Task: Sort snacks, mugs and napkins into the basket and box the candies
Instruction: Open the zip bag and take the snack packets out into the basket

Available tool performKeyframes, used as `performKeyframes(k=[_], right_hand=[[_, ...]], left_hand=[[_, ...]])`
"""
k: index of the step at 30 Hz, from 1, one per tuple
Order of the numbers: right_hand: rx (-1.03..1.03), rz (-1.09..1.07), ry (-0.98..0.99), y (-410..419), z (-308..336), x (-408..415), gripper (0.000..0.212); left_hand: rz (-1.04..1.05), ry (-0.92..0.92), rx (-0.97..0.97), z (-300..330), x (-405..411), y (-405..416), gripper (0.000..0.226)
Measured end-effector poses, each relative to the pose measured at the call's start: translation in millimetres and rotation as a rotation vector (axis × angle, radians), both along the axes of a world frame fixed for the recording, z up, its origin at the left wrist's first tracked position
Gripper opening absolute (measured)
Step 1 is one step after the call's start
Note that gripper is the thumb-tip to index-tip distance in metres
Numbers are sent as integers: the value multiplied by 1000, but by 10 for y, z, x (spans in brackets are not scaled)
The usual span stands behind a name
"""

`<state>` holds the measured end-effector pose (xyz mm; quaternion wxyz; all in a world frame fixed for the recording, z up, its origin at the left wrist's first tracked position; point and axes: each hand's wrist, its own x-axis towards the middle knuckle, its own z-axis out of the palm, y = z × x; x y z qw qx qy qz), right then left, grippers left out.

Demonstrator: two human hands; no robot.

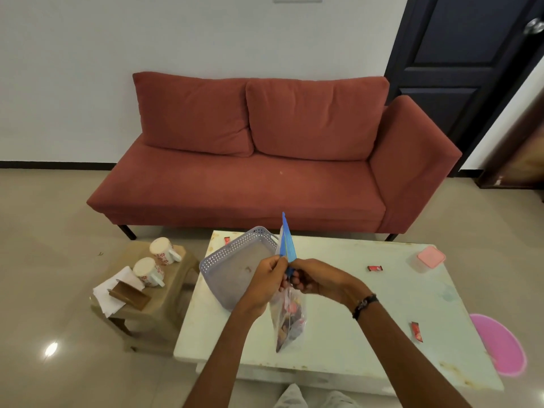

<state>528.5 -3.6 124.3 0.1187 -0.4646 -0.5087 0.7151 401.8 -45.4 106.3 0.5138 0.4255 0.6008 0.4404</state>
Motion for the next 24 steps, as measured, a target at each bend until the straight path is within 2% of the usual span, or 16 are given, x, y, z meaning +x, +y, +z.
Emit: performKeyframes(k=[2, 7, 11, 13, 15, 17, 20, 24], right_hand=[[50, -51, 26, 4, -7, -21, 32], [100, -369, 185, -85, -132, -136, 36], [98, -571, 194, -148, -171, -253, 34], [113, -526, 118, -120, -145, -231, 31], [164, -380, -30, -2, -78, -164, 26], [237, -242, -177, 165, -59, -122, 22], [404, -133, -291, 380, -45, -114, 21], [616, -9, -450, 416, -116, -105, 28]], left_hand=[[50, -62, 3, -3, 49, 25, 33], [265, -172, -4, -62, 146, 103, 29], [334, -233, -13, -96, 176, 151, 28], [279, -158, 13, -114, 148, 164, 29], [165, -119, 62, -85, 101, 174, 32], [60, -90, 69, -59, 60, 193, 34], [-9, 6, 26, -59, 19, 233, 31], [-151, 338, -146, -36, -164, 331, 29]])
